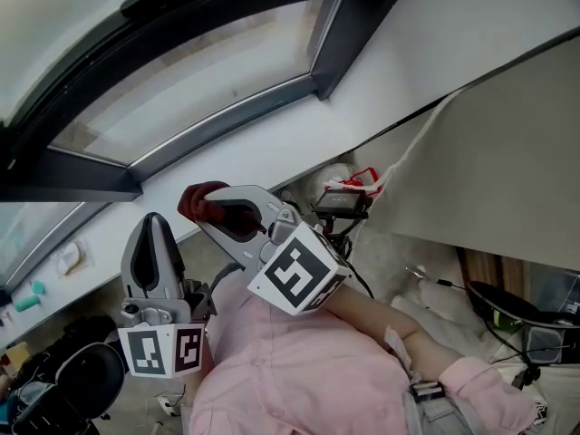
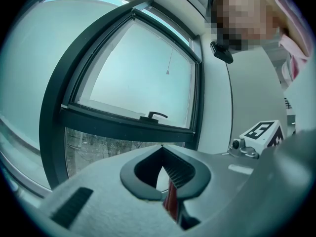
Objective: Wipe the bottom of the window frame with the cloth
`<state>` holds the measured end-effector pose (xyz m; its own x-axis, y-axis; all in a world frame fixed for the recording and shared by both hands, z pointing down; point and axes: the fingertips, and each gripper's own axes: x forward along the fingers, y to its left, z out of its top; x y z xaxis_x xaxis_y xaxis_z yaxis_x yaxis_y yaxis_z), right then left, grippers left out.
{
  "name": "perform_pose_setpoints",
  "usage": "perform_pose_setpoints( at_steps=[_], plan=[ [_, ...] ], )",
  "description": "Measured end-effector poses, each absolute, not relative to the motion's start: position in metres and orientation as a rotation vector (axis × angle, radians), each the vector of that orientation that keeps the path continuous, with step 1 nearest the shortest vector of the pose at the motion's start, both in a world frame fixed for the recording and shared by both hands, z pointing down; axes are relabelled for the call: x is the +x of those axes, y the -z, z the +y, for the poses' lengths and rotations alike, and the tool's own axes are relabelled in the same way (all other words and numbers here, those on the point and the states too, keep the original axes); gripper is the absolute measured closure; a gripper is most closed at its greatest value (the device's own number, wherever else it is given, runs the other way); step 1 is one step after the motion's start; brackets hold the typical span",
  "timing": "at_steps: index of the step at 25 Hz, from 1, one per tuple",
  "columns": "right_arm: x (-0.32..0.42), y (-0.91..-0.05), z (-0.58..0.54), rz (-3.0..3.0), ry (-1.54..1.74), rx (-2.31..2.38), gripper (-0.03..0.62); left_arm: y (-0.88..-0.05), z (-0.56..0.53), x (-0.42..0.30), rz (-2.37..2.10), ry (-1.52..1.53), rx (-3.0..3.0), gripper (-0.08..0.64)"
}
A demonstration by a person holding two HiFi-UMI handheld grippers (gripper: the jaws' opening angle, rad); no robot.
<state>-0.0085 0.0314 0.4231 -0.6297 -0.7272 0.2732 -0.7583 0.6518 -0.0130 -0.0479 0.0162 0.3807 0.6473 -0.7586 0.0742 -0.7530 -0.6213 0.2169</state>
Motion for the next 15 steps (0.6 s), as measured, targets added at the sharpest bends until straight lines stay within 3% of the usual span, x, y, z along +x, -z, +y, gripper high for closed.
perform_pose_setpoints(
  at_steps=[15],
  plan=[
    [0.010,-0.422,0.028,-2.604,-0.205,1.257,0.535,-0.379,0.013,-0.036,-1.218,0.019,2.652,0.560]
  ],
)
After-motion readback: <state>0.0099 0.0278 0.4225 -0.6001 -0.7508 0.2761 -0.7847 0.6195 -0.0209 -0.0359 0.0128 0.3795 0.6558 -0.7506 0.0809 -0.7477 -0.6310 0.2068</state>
